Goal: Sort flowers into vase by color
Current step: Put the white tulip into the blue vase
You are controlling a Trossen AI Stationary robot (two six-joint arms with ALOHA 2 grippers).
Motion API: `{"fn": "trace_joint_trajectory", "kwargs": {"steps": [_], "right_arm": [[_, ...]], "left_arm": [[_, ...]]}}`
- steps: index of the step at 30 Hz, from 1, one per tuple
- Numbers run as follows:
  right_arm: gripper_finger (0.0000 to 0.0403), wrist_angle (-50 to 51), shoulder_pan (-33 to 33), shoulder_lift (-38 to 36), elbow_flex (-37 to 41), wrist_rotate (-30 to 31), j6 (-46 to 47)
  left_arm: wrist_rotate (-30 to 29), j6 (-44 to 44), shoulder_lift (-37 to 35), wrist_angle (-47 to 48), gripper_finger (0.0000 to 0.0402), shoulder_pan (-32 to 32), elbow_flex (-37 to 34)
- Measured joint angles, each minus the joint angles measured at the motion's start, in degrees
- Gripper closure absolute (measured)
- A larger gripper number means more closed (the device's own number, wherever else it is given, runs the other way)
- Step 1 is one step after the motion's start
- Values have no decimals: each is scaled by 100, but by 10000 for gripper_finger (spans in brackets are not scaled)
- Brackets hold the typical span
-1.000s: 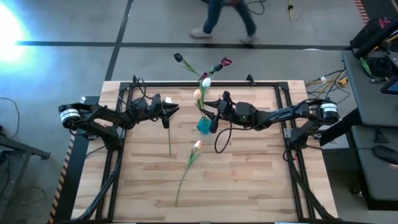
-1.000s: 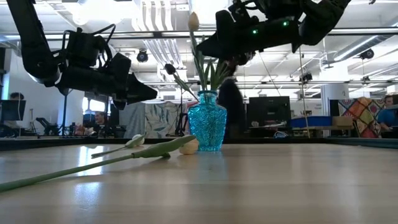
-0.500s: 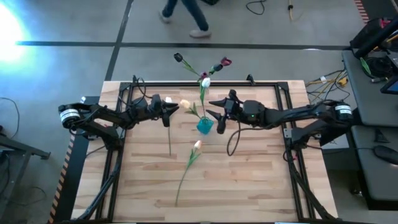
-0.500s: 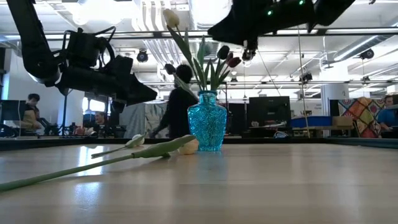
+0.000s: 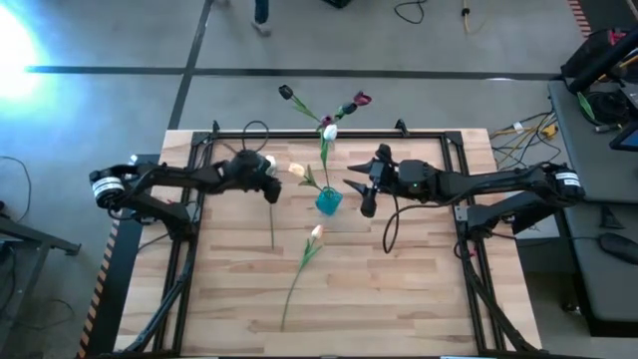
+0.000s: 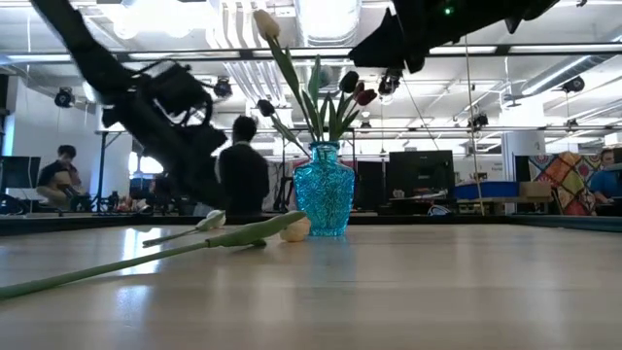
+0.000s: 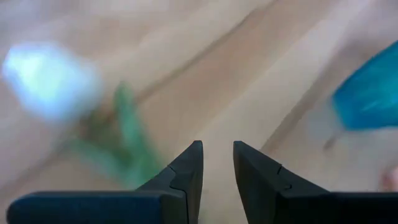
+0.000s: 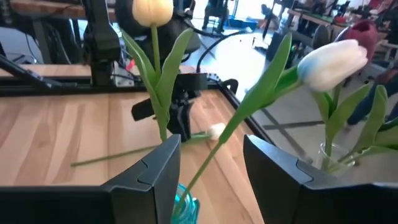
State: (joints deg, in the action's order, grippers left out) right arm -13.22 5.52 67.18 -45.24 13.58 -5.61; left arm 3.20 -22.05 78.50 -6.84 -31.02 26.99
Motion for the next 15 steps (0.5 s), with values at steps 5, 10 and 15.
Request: {"fn": "trace_joint_trajectory", "kwargs": {"steps": [5, 10, 15], "right_arm": [[236, 30, 0, 44, 11, 0, -25], [236, 55, 0, 50, 27, -2, -39], [236, 95, 0, 50, 38, -2, -42]], "left_arm": [[-704, -250, 99, 1637, 322, -1, 642], [-724, -440, 301, 1694, 290, -33, 810], [-866, -568, 808, 1692, 249, -38, 927]]}}
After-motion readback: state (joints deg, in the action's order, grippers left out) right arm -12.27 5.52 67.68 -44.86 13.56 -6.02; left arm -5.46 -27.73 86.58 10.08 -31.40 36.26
